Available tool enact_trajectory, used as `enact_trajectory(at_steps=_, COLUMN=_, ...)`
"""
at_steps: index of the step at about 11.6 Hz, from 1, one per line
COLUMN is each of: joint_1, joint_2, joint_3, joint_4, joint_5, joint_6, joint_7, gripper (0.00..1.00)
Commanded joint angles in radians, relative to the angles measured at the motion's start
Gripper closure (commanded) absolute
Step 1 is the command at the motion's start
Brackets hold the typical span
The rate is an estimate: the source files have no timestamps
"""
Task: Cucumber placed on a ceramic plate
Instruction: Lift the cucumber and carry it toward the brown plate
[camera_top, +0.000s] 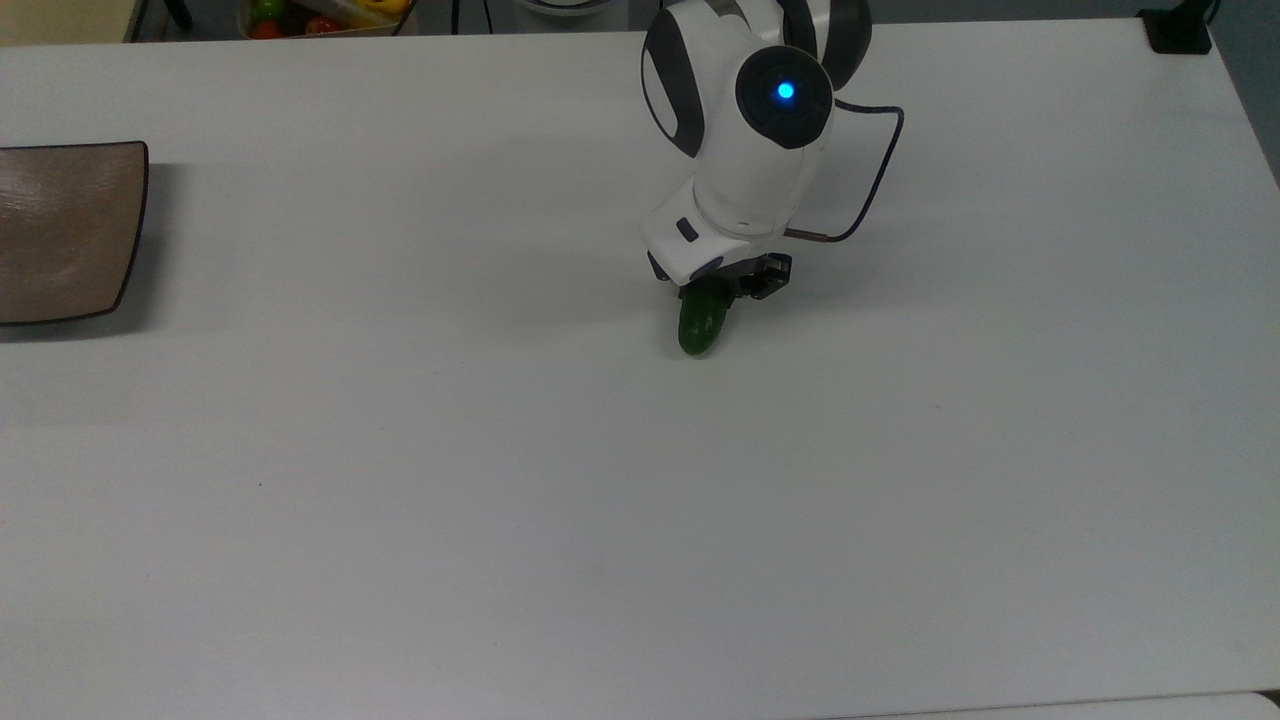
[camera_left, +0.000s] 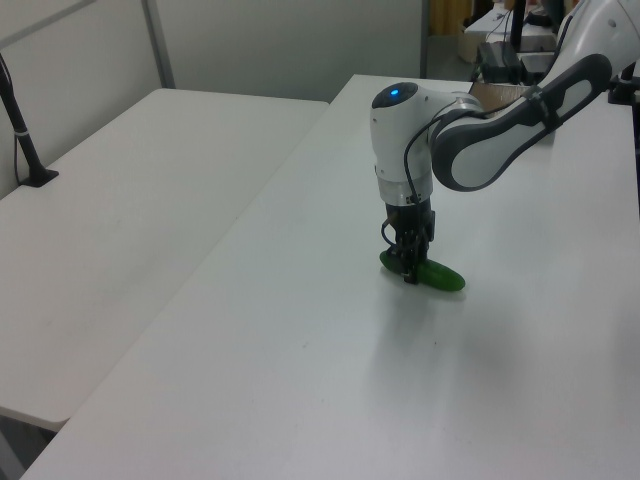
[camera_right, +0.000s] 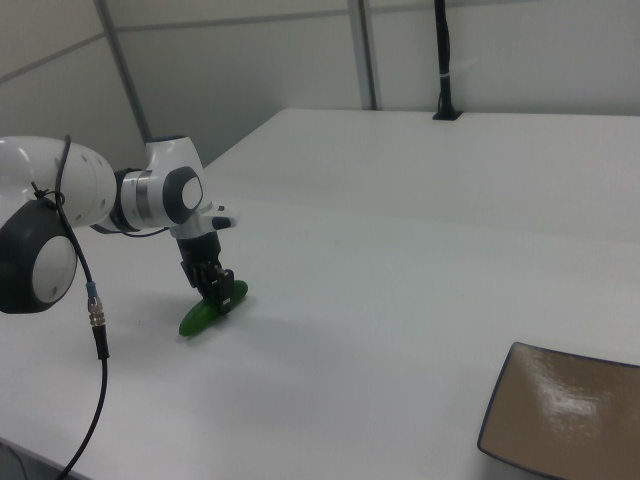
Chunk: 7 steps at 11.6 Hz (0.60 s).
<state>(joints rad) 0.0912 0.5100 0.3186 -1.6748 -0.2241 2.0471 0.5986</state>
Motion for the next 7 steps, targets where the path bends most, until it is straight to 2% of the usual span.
enact_trajectory(at_steps=1, joint_1=-0.027, joint_2=-0.022, joint_3=0.004, joint_4=0.039, joint_5=-0.017, joint_6=-0.001, joint_7=0.017, gripper=0.83)
enact_trajectory(at_steps=3, joint_1=-0.045, joint_2=-0.051, joint_3=0.002, joint_4=0.044, joint_5=-0.017, joint_6=-0.008, joint_7=-0.018, gripper=0.83)
enact_trajectory(at_steps=6, joint_1=-0.092, joint_2=-0.088, joint_3=-0.015, joint_4=0.069, joint_5=-0.006, joint_6=-0.099, joint_7=-0.172, gripper=0.83)
enact_trajectory(at_steps=7, joint_1=-0.099, joint_2=-0.100, joint_3=-0.042, joint_4=0.093, joint_5=-0.003, joint_6=-0.131, joint_7=-0.212, gripper=0.83)
